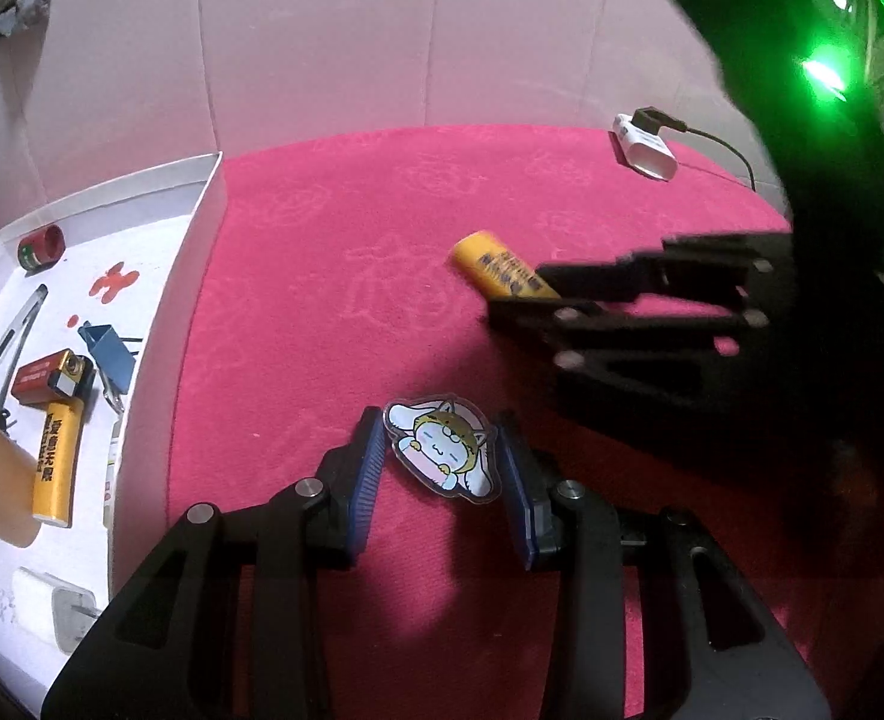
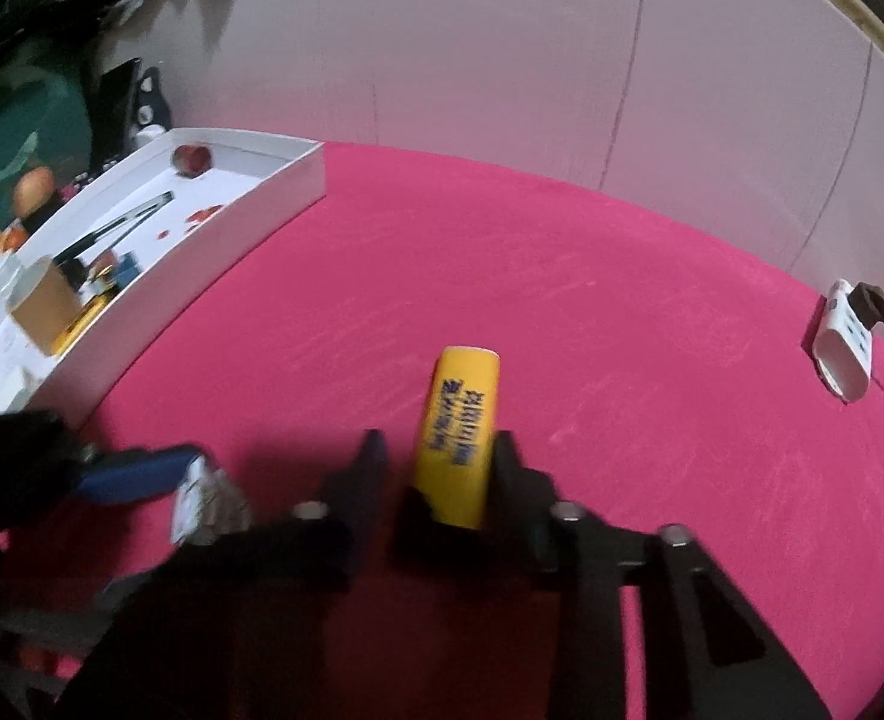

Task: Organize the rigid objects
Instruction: 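Grasp the yellow lighter with the right tool while the left tool holds the sticker, then carry the sticker and yellow lighter over the white tray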

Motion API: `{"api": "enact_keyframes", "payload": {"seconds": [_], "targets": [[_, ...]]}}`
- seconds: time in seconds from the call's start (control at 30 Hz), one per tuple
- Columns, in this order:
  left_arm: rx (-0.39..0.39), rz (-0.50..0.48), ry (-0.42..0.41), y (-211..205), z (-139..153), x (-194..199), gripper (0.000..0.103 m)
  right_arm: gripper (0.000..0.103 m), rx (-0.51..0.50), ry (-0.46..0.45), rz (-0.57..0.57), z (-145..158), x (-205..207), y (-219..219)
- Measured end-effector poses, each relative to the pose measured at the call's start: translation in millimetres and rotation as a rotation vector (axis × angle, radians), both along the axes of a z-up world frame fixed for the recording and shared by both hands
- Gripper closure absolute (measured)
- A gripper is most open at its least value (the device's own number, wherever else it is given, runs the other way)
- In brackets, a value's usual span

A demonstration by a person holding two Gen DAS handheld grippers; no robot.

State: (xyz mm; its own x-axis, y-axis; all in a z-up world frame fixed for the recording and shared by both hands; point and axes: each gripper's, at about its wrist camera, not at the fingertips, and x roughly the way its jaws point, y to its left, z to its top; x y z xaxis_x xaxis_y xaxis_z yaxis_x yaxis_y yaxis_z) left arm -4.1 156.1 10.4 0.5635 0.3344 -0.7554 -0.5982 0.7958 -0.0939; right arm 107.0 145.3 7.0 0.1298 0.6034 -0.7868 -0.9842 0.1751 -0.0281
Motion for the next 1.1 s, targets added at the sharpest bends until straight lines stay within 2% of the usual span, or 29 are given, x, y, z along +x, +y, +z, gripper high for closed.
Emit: {"api": "enact_keyframes", "payload": {"seconds": [0.23, 0.47, 0.7, 0.83, 1.1], "targets": [[-0.014, 0.032, -0.019, 5, 1, -6, 0.067, 0.08, 0.046, 0.051, -0.058, 2, -10, -23], [0.046, 0.046, -0.077, -3, 11, -17, 0.067, 0.08, 0.189, 0.131, -0.168, 22, -16, -62], [0.114, 0.058, -0.158, -13, 46, -35, 0.067, 0.08, 0.306, 0.163, -0.255, 47, -16, -93], [0.132, 0.061, -0.206, -20, 67, -49, 0.067, 0.08, 0.356, 0.161, -0.257, 61, -26, -103], [0.187, 0.071, -0.252, -30, 96, -71, 0.067, 0.08, 0.415, 0.139, -0.235, 83, -41, -116]]}}
